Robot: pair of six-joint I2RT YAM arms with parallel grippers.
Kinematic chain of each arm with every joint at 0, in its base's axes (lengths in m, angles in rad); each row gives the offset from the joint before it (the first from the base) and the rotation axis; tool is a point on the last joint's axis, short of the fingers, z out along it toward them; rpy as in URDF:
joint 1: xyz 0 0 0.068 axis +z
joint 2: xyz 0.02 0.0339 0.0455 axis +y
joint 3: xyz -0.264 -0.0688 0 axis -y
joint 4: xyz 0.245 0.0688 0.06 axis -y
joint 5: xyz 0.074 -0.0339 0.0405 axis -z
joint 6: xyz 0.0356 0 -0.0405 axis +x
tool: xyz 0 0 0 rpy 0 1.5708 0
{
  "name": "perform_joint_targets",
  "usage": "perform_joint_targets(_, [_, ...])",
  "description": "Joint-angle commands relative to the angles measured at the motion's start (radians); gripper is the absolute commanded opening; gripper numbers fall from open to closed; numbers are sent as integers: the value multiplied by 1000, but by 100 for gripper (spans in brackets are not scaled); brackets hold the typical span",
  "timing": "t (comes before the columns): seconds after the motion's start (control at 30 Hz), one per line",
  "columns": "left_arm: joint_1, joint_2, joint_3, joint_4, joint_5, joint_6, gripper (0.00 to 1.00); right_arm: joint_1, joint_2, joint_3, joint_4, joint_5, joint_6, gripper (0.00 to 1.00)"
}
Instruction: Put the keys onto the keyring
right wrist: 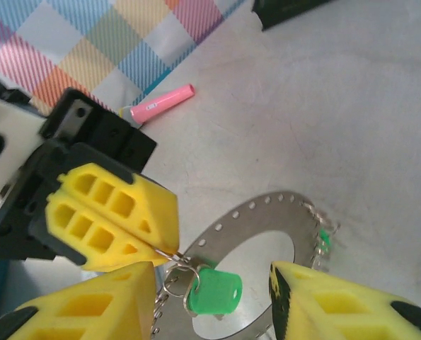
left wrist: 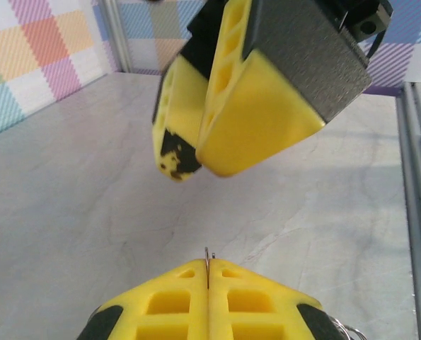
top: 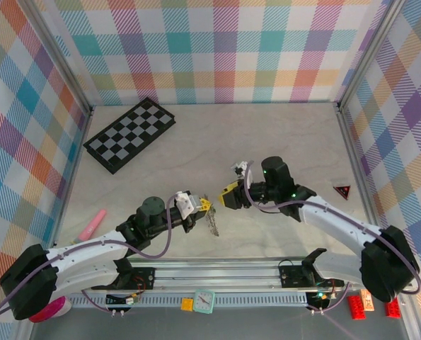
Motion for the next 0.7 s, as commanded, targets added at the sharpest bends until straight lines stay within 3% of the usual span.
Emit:
perform_joint_targets(0.0, [5,32,-13,164,103,-29,0,-5,-21,-30,48,-75,-260,46])
perform_joint_targets(0.13, [28,95,-26,289,165,-56,0,-5,-52,-48,48,-148,-405,45])
perform_joint_targets(0.33, [53,180,-29,433,230,-93,0,-5,-66,-47,-38,-148,-494,39])
perform_joint_targets(0.67, [58,176,-18,414,250,-101,0,-5,-52,-55,-57,-126,-498,28])
